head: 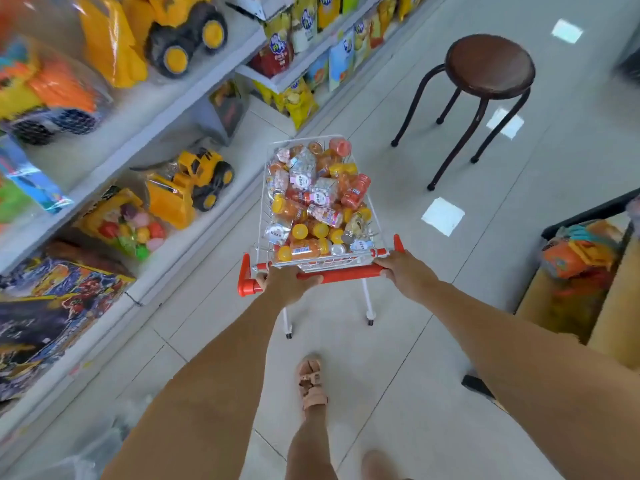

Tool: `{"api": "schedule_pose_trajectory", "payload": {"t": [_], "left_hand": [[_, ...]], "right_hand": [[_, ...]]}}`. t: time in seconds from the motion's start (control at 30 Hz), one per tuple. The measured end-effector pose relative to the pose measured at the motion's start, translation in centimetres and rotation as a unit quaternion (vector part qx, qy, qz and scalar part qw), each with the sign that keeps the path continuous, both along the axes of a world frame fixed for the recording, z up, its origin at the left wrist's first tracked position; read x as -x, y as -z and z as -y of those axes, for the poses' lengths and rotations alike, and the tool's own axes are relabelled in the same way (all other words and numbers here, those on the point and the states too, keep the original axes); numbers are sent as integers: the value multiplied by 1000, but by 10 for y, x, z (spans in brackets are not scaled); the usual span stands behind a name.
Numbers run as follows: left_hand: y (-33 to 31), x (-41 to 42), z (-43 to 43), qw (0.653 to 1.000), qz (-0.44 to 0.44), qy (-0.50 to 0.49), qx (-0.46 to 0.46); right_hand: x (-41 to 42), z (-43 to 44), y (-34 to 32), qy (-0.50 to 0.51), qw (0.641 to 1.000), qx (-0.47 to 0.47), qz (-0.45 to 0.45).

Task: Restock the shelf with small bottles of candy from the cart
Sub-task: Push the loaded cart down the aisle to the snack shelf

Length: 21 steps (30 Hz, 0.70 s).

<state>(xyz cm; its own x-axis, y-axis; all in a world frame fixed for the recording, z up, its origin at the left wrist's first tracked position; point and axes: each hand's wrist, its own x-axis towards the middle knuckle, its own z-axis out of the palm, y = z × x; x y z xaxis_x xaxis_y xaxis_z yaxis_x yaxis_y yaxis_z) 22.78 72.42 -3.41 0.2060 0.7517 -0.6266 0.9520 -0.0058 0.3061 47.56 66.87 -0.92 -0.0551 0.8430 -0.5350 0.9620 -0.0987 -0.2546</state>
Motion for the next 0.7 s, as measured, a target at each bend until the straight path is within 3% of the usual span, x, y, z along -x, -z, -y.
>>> {"api": "schedule_pose_trajectory", "payload": {"t": [0.37,0.6,0.7], "left_hand": [[2,-56,-180,997,7,79,-7],[-4,-104,-271,996,14,86,-2],[-1,-124,-301,996,20,81,8]], "right_hand": [[-46,-141,6,56,998,-12,19],[-92,-224,4,-18,999,-16,41],[-114,-256,-1,24,999,-31,13]]}}
